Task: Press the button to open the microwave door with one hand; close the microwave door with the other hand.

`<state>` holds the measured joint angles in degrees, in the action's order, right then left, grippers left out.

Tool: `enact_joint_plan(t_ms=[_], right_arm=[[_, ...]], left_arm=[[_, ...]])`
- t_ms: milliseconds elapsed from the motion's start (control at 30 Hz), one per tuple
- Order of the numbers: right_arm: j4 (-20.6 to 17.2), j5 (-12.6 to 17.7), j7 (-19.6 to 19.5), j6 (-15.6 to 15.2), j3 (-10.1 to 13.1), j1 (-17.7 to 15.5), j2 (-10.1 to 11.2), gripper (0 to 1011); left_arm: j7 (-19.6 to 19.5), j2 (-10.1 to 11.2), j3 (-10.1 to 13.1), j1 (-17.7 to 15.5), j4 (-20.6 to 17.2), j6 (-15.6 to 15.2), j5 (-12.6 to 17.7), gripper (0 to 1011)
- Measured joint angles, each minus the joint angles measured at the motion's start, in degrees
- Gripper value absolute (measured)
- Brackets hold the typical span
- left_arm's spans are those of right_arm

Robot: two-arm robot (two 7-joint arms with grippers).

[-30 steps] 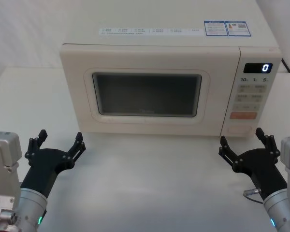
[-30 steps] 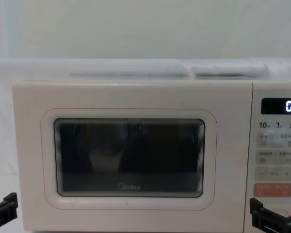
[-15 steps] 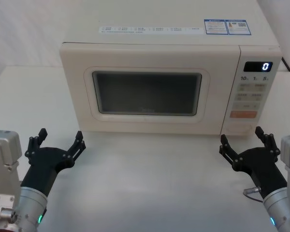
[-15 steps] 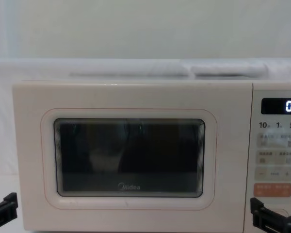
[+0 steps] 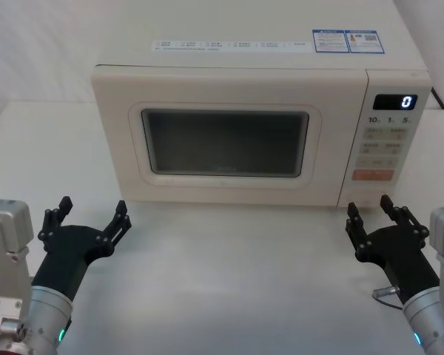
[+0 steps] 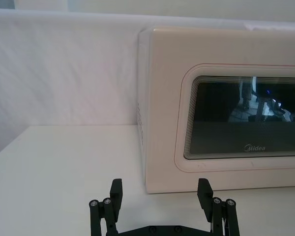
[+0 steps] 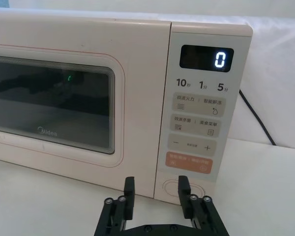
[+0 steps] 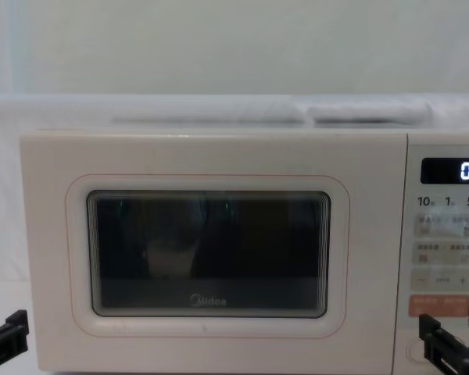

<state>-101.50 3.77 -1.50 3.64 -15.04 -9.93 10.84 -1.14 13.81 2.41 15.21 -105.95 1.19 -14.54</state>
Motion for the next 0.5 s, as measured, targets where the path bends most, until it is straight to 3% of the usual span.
enact_joint_plan(t_ms=[500], right_arm=[[0.00, 0.00, 0.00, 0.00, 0.00, 0.00, 0.00, 111]], left_arm=[[0.00, 0.00, 0.00, 0.00, 0.00, 0.00, 0.00, 1001]])
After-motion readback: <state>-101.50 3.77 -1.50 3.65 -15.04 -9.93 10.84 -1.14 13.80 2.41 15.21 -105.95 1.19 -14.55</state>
